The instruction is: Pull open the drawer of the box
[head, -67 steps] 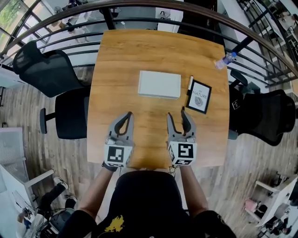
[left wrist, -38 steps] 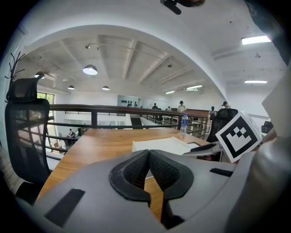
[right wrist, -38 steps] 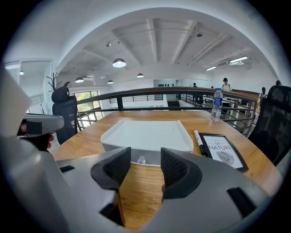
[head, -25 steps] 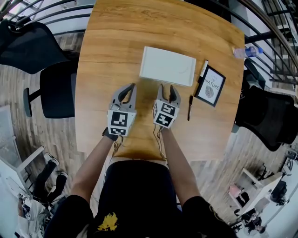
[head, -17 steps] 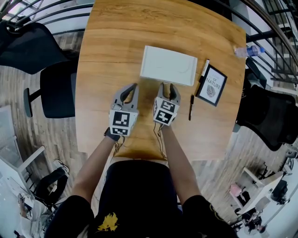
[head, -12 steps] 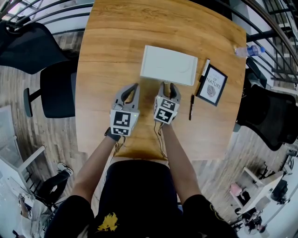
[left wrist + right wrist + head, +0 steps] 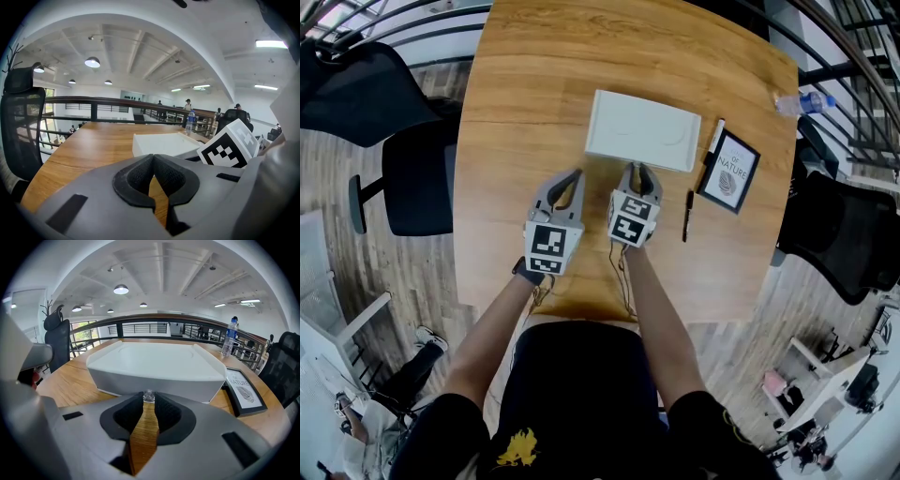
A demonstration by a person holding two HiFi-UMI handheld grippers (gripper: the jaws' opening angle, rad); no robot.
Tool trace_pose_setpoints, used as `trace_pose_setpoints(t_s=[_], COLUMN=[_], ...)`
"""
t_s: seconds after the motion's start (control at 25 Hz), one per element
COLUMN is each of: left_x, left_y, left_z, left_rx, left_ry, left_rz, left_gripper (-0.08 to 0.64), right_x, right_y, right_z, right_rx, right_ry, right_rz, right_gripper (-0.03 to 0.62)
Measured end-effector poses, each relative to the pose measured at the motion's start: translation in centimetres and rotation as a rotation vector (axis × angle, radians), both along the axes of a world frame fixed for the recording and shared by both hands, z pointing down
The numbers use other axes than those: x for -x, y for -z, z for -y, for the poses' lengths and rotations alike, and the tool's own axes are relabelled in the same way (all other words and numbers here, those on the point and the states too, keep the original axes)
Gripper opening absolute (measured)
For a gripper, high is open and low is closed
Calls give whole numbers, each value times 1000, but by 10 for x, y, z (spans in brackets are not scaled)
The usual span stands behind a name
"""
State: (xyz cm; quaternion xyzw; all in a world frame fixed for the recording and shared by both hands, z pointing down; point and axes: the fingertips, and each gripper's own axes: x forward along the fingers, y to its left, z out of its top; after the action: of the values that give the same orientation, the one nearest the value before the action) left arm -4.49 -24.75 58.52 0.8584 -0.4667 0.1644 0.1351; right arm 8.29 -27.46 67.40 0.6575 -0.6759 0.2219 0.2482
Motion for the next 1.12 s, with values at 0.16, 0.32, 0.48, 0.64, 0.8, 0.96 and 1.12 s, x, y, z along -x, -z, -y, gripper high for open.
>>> trace_pose_setpoints(t_s=[0.16, 0.32, 0.48, 0.64, 0.8, 0.96, 1.12], left_x=[0, 0, 0, 1, 2, 2, 2], left_y=[-1, -2, -1, -1, -1, -1, 2], left_z=[-1, -2, -4, -5, -6, -9, -11], left_rx=[3, 3, 2, 2, 3, 3, 1], left_ry=[-2, -3, -2, -2, 0, 1, 2], left_rz=[0, 2, 1, 1, 2, 5, 5], left_gripper=[18, 18, 18, 18, 18, 18, 18], right_x=[1, 1, 2, 3, 3, 2, 3], right_y=[0, -1, 1, 1, 0, 0, 2], right_z=[-1, -1, -1, -2, -2, -5, -8], right_rx=[13, 15, 16, 18, 17, 14, 22], right_ry=[8, 8, 7, 7, 6, 8, 8], right_rz=[-5, -4, 2, 3, 0, -4, 1], right_gripper=[67, 67, 67, 67, 67, 67, 67])
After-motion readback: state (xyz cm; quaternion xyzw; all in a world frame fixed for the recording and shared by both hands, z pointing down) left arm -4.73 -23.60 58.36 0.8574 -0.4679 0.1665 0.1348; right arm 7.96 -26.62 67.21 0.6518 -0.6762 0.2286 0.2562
